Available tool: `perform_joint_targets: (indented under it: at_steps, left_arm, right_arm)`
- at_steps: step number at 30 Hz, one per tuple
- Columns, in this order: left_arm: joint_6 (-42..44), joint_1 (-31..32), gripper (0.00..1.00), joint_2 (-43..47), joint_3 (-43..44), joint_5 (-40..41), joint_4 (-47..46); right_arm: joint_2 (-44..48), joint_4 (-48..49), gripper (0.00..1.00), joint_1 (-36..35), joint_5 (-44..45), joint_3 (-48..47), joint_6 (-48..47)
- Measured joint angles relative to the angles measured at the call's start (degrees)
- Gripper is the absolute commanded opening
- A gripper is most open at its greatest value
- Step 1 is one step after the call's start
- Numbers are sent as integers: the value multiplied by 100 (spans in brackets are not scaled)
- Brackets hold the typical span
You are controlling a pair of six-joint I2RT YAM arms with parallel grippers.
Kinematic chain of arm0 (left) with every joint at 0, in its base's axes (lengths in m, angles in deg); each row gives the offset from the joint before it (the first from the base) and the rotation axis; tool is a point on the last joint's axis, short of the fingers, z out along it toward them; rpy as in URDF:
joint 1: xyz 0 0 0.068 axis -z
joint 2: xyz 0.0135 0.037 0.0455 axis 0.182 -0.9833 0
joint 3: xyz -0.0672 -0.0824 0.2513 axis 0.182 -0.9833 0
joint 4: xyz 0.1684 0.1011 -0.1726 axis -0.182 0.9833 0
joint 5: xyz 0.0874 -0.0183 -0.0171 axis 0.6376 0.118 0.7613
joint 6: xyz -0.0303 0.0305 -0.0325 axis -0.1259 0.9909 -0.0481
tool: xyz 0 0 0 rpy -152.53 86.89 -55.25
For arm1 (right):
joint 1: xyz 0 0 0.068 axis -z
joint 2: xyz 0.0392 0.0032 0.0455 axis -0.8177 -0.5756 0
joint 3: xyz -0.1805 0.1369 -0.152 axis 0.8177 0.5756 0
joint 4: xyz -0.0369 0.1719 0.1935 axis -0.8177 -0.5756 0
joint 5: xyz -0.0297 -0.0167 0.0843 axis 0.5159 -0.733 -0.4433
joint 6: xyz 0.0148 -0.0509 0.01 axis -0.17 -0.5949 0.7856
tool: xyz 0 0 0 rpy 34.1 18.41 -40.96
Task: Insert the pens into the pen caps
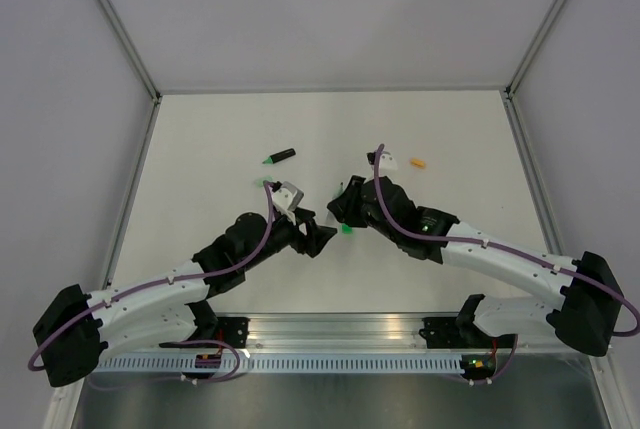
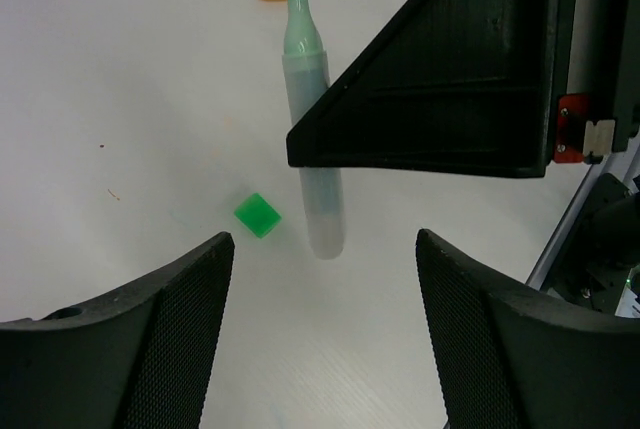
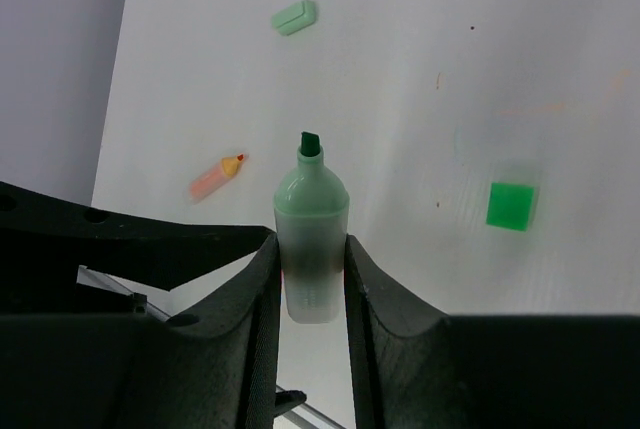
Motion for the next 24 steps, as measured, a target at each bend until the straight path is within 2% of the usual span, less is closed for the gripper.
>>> perform_joint_targets:
  at_steps: [8, 9, 10, 12, 13, 14, 15, 16, 18, 19, 21, 24]
  left_arm:
    - [0, 0, 67, -87, 63, -39, -2]
    - [-2, 0, 62, -101, 76, -39, -2]
    - [0, 0, 50, -109, 85, -39, -4]
    - [9, 0, 38, -107, 85, -42, -2]
    - [20, 0, 22, -107, 85, -39, -2]
    - [22, 0, 15, -105, 85, -46, -4]
    - [31, -4, 2, -101, 85, -37, 9]
    - [55, -11, 2, -81, 85, -61, 28]
    - [61, -20, 2, -7, 85, -149, 50]
    - [61, -28, 2, 55, 81, -223, 37]
    - [59, -17, 2, 219, 50, -479, -55]
    - [13, -11, 2, 570, -79, -940, -302]
  right_arm:
    - [0, 299, 0, -533, 229, 44, 199]
    - [0, 332, 0, -584, 264, 44, 212]
    - [0, 361, 0, -623, 299, 46, 229]
    - [0, 437, 0, -686, 361, 50, 251]
    - [2, 472, 0, -702, 382, 57, 254]
    - [2, 516, 4, -717, 415, 76, 254]
    - [13, 529, 10, -721, 426, 94, 251]
    - [31, 579, 27, -721, 439, 129, 249]
    - [96, 638, 44, -723, 415, 170, 192]
    - [162, 719, 60, -741, 391, 214, 136]
    - [330, 979, 66, -745, 319, 363, -90]
    - [734, 1526, 66, -745, 127, 793, -396]
